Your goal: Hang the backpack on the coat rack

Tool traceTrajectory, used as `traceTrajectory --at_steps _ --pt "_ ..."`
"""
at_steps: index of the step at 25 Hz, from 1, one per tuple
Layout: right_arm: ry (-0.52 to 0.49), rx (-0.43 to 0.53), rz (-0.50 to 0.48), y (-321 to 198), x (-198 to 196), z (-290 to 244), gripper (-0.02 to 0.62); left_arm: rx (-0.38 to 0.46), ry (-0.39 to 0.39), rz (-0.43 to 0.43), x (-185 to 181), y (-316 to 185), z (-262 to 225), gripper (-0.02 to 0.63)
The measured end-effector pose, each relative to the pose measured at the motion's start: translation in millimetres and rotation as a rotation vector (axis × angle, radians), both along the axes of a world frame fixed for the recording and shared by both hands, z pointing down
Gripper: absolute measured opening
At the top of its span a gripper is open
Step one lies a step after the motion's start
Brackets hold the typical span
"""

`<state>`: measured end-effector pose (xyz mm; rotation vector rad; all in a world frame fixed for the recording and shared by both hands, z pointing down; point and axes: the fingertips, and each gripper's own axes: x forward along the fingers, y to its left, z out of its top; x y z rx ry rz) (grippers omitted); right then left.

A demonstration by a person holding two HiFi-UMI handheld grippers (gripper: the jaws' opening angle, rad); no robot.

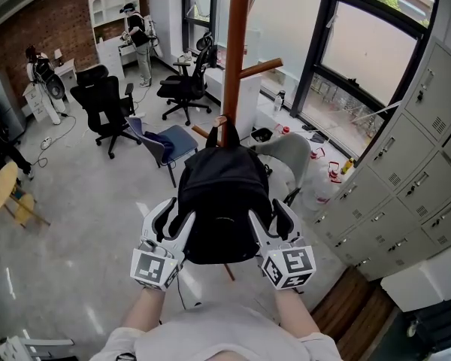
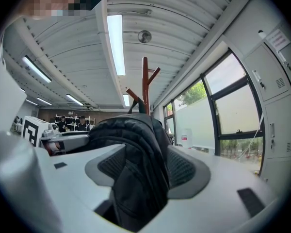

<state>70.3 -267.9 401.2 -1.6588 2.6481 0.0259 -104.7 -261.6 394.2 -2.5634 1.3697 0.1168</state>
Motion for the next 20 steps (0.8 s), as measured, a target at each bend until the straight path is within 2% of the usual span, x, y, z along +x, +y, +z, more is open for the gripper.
traceTrajectory --at_steps 2,9,14,17,20 --pt "0.001 0.0 0.004 1.5 2.1 0.5 0.242 0.007 -0.011 -0.013 -3.0 2.2 0.7 0.181" --pt "0.009 0.002 0.043 8.4 17.3 4.4 0.242 0.011 0.046 -0.072 -25.3 8.0 -0.5 0.179" --pt "0.002 -0.009 0.047 13.1 25.3 9.2 0.24 0.002 0.039 -0.108 -32.4 12.3 6.3 0.178" --pt "0.001 0.002 0.072 17.0 31.2 9.6 0.167 -0.016 0.037 -0.12 -34.5 14.6 11.9 0.141" --pt "0.003 0.002 0.09 18.7 38.5 13.7 0.113 -0.035 0.038 -0.142 -35.7 16.7 19.1 0.067"
